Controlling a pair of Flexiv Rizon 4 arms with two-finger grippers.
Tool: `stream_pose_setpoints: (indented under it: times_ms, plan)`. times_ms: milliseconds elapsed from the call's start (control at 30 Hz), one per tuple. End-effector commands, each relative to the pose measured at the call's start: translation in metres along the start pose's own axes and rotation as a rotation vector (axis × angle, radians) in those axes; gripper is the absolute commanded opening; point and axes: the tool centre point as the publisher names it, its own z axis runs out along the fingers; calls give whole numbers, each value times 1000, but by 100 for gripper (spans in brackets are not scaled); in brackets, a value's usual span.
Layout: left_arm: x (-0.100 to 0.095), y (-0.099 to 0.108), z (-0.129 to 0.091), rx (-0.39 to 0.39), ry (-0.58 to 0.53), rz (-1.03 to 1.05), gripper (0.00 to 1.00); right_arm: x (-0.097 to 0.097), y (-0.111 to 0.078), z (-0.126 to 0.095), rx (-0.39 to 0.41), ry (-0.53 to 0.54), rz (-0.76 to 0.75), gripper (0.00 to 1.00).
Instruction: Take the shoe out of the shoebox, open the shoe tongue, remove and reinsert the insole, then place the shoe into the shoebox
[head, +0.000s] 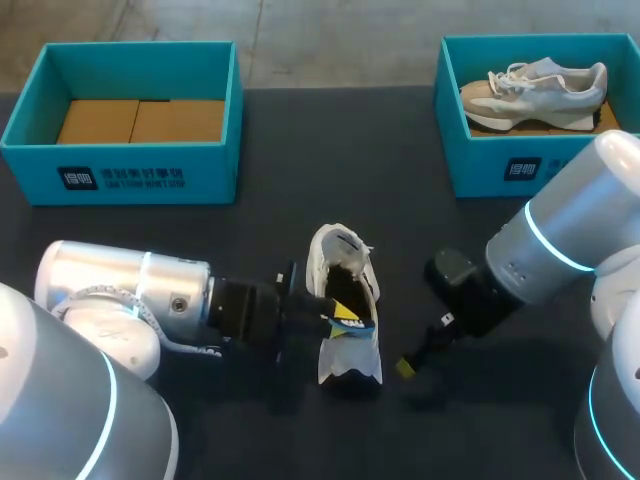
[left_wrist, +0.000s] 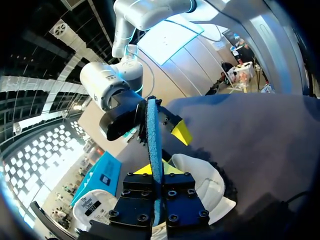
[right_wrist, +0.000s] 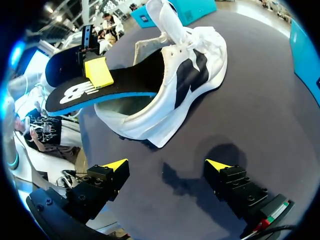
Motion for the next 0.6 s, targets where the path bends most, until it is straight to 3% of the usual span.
stream_pose_setpoints:
  times_ms: [33, 600]
  plan:
    - [1, 1, 3, -3, 6, 3, 0, 1, 0, 1, 0, -4, 0, 100]
    - [0, 10, 8, 5, -11, 46, 0, 1, 0, 1, 0, -4, 0, 100]
